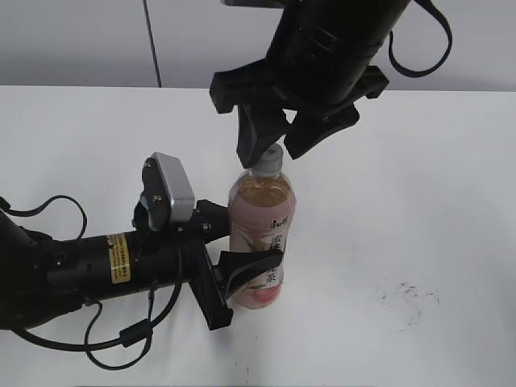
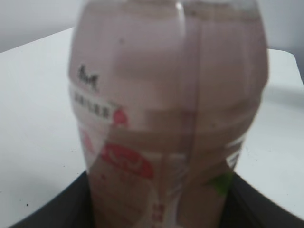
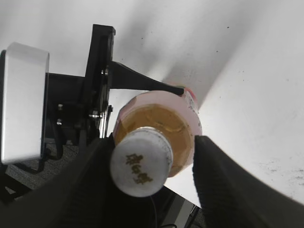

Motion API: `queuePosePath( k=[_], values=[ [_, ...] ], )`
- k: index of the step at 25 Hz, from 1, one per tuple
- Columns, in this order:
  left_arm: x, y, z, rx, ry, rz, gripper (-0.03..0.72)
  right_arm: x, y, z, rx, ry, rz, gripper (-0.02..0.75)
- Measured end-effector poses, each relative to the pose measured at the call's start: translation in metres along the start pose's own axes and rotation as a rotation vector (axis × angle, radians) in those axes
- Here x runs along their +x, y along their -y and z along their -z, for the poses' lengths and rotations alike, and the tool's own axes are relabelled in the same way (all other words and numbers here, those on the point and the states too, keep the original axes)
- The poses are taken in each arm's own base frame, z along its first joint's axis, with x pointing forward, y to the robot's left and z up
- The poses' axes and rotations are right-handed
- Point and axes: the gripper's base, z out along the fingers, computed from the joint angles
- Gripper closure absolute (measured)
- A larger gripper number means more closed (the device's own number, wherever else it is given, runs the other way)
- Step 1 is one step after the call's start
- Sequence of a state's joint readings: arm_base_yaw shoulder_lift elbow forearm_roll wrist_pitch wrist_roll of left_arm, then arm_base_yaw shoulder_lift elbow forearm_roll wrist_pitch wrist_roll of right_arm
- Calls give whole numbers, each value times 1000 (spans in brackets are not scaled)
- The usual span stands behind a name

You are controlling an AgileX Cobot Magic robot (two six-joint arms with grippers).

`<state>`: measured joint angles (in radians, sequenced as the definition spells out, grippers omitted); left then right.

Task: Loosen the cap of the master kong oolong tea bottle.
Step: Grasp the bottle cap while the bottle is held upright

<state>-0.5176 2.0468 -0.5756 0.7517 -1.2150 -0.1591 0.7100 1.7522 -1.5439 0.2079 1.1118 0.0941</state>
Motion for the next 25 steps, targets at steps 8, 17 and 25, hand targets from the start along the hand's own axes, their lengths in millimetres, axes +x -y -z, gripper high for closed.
queuePosePath(
  k=[8,17,25],
  values=[
    [0,0,0,1,0,-3,309,1,-3,-1,-25,-27,92,461],
    [0,1,0,6,0,-12,309,0,-4,0,-50,-21,698,462],
    [0,1,0,11,-1,-20,309,1,-4,1,-63,-17,1344,463]
  ],
)
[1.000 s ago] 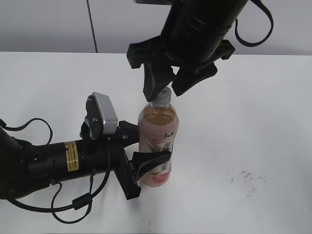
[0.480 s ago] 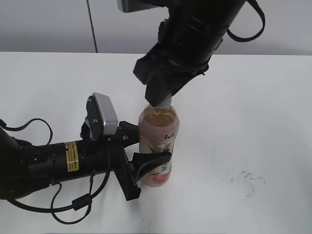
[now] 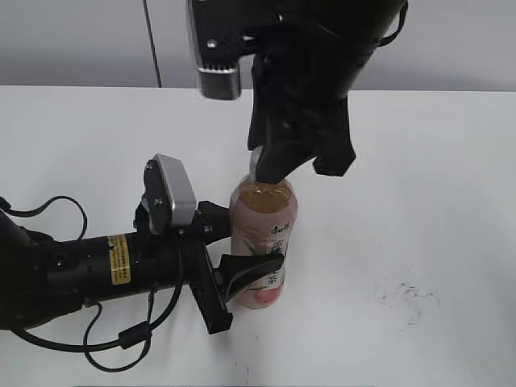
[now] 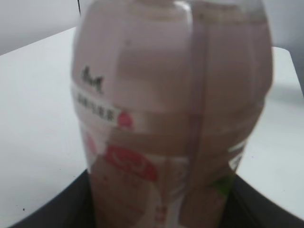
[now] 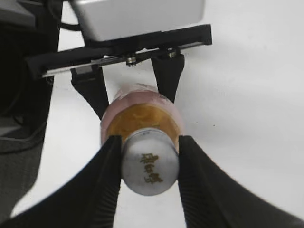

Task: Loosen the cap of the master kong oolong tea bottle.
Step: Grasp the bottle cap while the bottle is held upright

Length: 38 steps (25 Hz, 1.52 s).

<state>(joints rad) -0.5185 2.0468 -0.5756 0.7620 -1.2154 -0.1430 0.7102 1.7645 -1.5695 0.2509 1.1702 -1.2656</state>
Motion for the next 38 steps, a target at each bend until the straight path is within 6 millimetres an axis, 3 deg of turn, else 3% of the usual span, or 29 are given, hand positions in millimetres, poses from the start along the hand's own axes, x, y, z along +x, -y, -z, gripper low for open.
queuePosePath(
  k=[4,8,11,15,18,21,26,34,38],
  values=[
    [0,0,0,0,1,-1,309,1,0,0,1,-19,193,463],
    [0,0,0,-3,0,5,309,-1,2,0,23,-6,219,463],
    [0,-1,0,-10,0,16,309,-5,5,0,61,37,188,350],
    [0,-1,0,-10,0,16,309,-12,8,3,85,106,-3,172],
    [0,-1,0,-10,0,16,309,-14,10,8,89,130,-221,160],
    [0,-1,0,-10,0,16,309,-17,13,17,82,150,-600,160],
    [0,-1,0,-9,0,16,309,-7,10,25,86,26,-1075,160],
    [0,-1,0,-10,0,16,309,-6,9,25,77,17,-1256,200],
    [0,-1,0,-11,1,16,309,-6,12,12,52,-3,-1296,203]
  ],
)
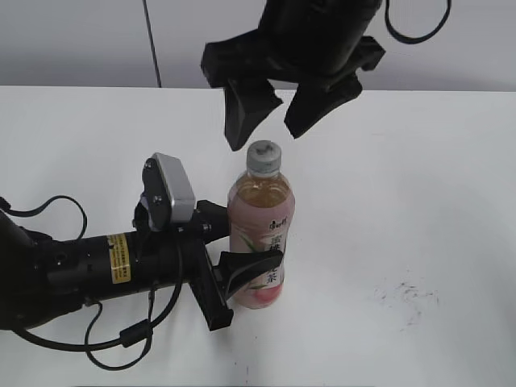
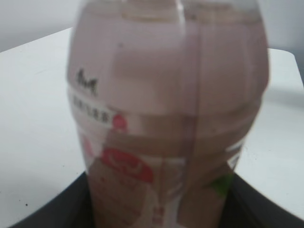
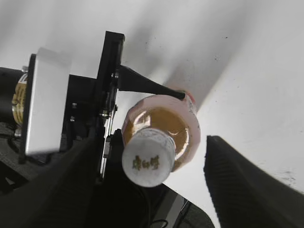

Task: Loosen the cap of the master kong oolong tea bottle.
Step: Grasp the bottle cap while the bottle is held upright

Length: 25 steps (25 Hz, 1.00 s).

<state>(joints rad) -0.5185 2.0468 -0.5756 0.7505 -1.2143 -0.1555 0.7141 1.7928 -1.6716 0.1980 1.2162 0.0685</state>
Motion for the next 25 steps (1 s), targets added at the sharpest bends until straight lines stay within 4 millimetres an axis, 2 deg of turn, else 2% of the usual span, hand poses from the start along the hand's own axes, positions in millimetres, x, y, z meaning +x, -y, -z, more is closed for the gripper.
queuePosePath(
  k=[3,10,25],
  values=[
    [0,0,0,0,0,0,309,-1,1,-9,1,-22,-22,209],
    [0,0,0,0,0,0,309,-1,-2,-10,-3,-26,-22,279],
    [0,0,0,0,0,0,309,3,-5,-16,1,-50,-52,288]
  ],
)
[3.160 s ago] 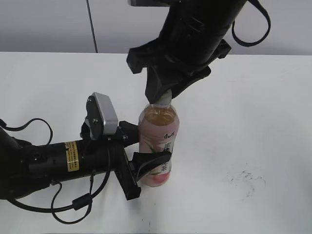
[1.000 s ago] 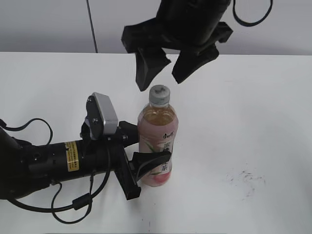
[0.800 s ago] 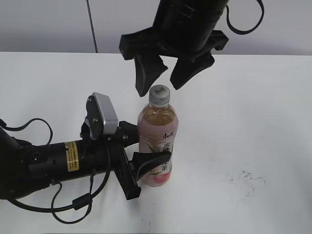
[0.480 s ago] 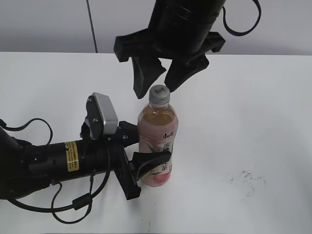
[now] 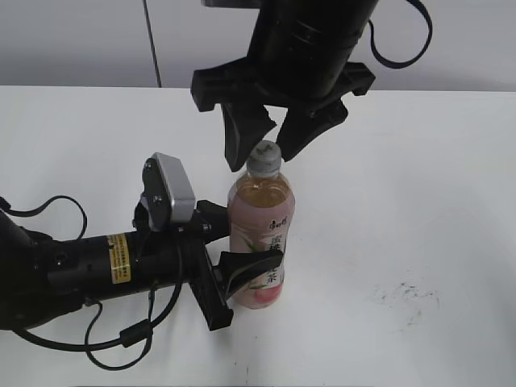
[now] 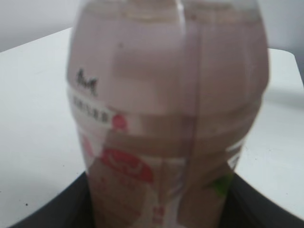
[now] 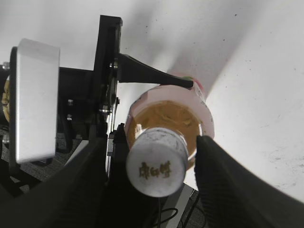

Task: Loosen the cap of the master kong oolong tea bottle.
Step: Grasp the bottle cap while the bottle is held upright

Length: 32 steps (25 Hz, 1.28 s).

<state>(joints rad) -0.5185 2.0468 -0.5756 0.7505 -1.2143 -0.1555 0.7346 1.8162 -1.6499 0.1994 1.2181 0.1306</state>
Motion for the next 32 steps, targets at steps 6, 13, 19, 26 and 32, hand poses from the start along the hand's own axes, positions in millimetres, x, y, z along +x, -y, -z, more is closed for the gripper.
queuePosePath(
  k=[6,13,19,26,32],
  values=[
    [0,0,0,0,0,0,309,0,0,0,0,-1,-3,339],
    [0,0,0,0,0,0,309,0,1,0,8,-4,231,465],
    [0,0,0,0,0,0,309,0,0,0,2,-5,933,465],
    [0,0,0,1,0,-3,309,1,1,0,-1,-9,1516,465],
    [0,0,0,1,0,-3,309,1,0,0,-5,-6,1436,433]
  ],
)
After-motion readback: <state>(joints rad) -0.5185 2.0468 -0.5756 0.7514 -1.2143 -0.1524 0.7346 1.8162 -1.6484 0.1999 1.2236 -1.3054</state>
